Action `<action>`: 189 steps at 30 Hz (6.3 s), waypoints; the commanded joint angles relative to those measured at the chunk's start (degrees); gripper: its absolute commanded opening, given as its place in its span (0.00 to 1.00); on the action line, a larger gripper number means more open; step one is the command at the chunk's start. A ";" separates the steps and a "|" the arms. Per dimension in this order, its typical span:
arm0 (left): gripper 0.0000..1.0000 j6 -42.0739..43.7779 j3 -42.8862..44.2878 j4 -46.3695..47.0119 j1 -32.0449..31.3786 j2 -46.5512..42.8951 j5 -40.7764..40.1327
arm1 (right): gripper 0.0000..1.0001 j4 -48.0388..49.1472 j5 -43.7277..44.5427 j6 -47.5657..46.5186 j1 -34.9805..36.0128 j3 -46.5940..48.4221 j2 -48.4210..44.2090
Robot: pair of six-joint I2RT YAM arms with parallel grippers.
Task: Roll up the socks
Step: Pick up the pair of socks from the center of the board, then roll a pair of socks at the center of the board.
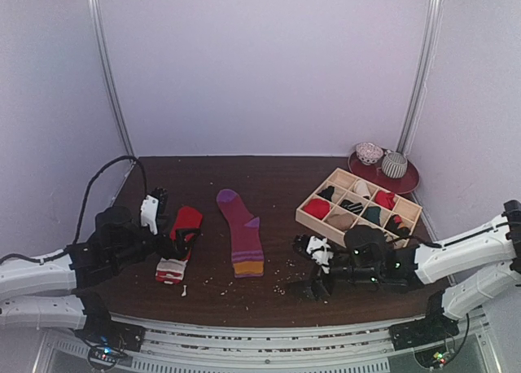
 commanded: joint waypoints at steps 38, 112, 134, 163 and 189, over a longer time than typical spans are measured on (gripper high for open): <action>0.92 5.80 -4.49 9.43 0.06 4.67 11.01 | 0.23 -13.95 -18.44 -11.60 -5.79 34.98 44.84; 0.00 -4.77 -2.59 47.34 -16.99 60.14 17.91 | 0.50 -0.95 -28.88 -2.63 -7.09 17.95 23.37; 0.00 -5.41 -1.82 43.43 -16.95 62.37 19.63 | 0.50 -2.81 -14.03 -17.91 -3.33 21.95 32.90; 0.44 21.67 -2.94 44.51 -26.83 46.08 -1.19 | 0.11 -21.82 -37.91 30.45 -11.15 29.95 44.01; 0.45 34.12 2.74 51.57 -25.18 60.61 0.23 | 0.11 -26.73 -39.66 26.78 -11.30 30.96 44.34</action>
